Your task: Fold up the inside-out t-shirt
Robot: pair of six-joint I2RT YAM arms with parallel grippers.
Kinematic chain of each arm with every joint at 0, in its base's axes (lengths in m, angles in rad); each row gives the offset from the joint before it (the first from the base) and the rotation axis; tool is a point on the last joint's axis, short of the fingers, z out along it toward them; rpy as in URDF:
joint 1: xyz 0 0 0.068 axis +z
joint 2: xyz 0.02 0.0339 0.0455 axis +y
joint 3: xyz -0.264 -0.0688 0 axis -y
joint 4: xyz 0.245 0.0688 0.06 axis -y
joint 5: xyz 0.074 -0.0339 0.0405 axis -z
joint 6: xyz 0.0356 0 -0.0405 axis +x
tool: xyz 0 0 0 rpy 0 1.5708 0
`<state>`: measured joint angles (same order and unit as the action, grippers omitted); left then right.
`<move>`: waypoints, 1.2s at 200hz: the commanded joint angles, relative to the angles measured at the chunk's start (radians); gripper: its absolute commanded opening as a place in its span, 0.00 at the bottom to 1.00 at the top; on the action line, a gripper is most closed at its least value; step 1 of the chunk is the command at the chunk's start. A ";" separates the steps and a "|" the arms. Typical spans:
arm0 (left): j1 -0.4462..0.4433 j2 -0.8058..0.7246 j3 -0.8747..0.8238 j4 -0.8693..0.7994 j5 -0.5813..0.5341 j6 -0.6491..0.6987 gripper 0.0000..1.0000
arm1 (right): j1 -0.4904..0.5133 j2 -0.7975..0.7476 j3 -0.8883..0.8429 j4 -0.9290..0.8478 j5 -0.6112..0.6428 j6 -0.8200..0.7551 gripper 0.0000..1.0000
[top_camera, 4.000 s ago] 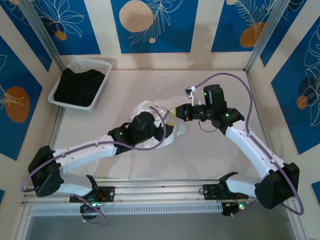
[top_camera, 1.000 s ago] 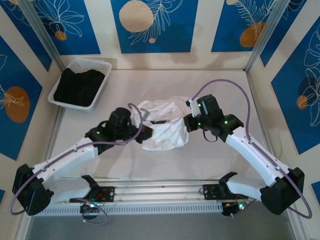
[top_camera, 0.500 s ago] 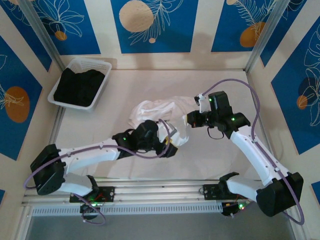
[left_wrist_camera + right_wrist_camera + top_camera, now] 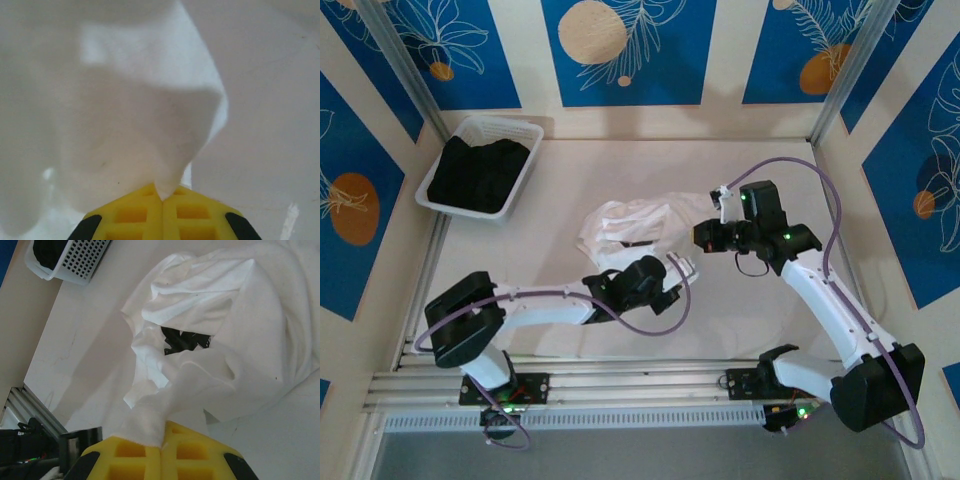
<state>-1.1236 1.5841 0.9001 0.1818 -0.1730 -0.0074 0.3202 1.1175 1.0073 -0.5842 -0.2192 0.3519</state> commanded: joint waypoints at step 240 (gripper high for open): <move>0.416 -0.292 -0.266 -0.085 0.130 -0.354 0.72 | 0.139 0.473 0.169 0.172 -0.108 0.058 0.00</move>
<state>-0.6846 1.2552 0.5690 0.1978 0.0978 -0.4747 0.4519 1.5864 1.1461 -0.4133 -0.3000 0.3943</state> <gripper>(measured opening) 0.697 0.065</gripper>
